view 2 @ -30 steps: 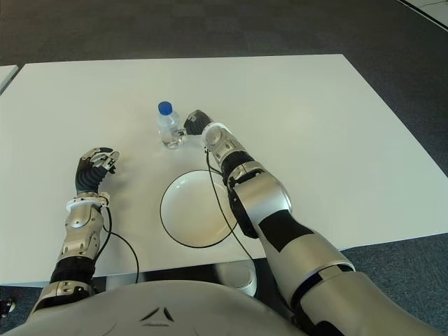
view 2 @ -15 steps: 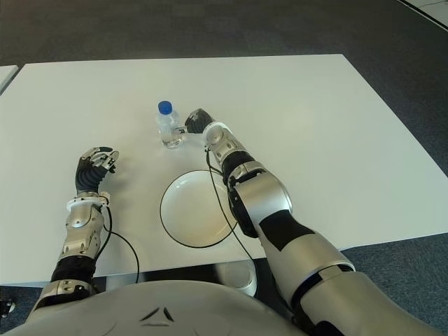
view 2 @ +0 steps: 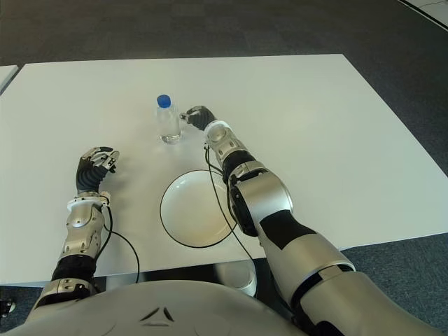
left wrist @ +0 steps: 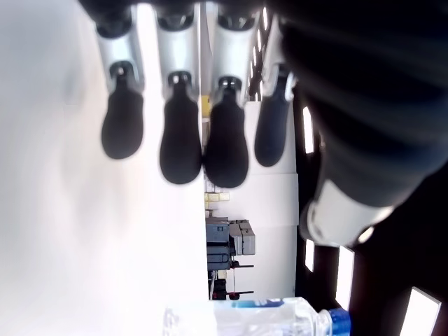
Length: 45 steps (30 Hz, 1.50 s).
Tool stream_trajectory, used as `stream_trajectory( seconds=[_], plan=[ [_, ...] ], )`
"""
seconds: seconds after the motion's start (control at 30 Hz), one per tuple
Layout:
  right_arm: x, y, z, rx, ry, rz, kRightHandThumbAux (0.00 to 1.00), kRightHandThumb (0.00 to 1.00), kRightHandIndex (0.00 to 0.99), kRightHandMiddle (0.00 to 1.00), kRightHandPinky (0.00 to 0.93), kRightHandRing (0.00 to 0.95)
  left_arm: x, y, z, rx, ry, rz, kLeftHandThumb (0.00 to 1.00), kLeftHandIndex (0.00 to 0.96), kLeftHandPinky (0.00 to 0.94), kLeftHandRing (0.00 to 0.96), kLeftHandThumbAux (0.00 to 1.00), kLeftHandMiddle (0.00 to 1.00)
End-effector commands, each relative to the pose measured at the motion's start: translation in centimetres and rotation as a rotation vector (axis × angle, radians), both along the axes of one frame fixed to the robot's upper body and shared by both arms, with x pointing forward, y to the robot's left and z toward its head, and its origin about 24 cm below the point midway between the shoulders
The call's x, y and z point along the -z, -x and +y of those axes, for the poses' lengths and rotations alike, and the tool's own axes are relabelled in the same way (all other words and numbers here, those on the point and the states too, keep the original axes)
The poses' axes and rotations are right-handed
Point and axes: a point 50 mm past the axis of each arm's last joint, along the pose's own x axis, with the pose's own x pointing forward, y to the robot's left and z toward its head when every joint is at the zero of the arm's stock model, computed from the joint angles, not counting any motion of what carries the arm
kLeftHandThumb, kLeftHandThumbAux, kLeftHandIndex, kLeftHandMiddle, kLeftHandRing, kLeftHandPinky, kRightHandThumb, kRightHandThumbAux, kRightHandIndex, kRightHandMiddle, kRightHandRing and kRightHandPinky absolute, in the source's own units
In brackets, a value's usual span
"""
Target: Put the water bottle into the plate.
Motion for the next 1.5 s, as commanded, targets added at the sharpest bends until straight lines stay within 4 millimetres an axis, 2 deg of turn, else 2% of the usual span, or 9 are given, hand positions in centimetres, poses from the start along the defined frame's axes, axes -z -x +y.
stream_trajectory(
  seconds=[0.03, 0.33, 0.53, 0.67, 1.07, 1.5],
  plan=[
    [-0.1, 2.0, 5.8, -0.057, -0.103, 0.068, 0.376, 0.51, 0.005, 0.007, 0.016, 0.007, 0.1, -0.1, 0.3, 0.011, -0.003, 0.005, 0.709, 0.437, 0.66, 0.684, 0.71, 0.707],
    [0.0, 2.5, 6.7, -0.002, -0.079, 0.073, 0.284, 0.523, 0.0, 0.0, 0.0, 0.0, 0.0, -0.2, 0.4, 0.011, -0.013, 0.001, 0.708, 0.437, 0.659, 0.686, 0.71, 0.707],
    [-0.1, 2.7, 7.1, 0.017, -0.055, 0.065, 0.261, 0.528, 0.0, 0.0, 0.0, 0.0, 0.0, -0.3, 0.4, 0.009, -0.018, -0.003, 0.708, 0.437, 0.667, 0.689, 0.71, 0.711],
    [-0.3, 3.1, 8.0, 0.025, -0.033, 0.049, 0.245, 0.527, 0.0, 0.0, 0.0, 0.0, 0.0, -0.5, 0.4, 0.006, -0.011, -0.006, 0.708, 0.437, 0.672, 0.693, 0.71, 0.716],
    [-0.7, 3.3, 8.6, 0.023, -0.041, 0.053, 0.212, 0.565, 0.0, 0.0, 0.0, 0.0, 0.0, -0.7, 0.4, 0.005, 0.004, -0.001, 0.708, 0.437, 0.675, 0.699, 0.71, 0.723],
    [-2.1, 3.3, 10.0, -0.023, -0.04, 0.003, 0.191, 0.581, 0.0, 0.0, 0.0, 0.0, -0.1, -0.9, 0.1, 0.009, -0.009, -0.022, 0.71, 0.437, 0.666, 0.695, 0.71, 0.718]
  ],
)
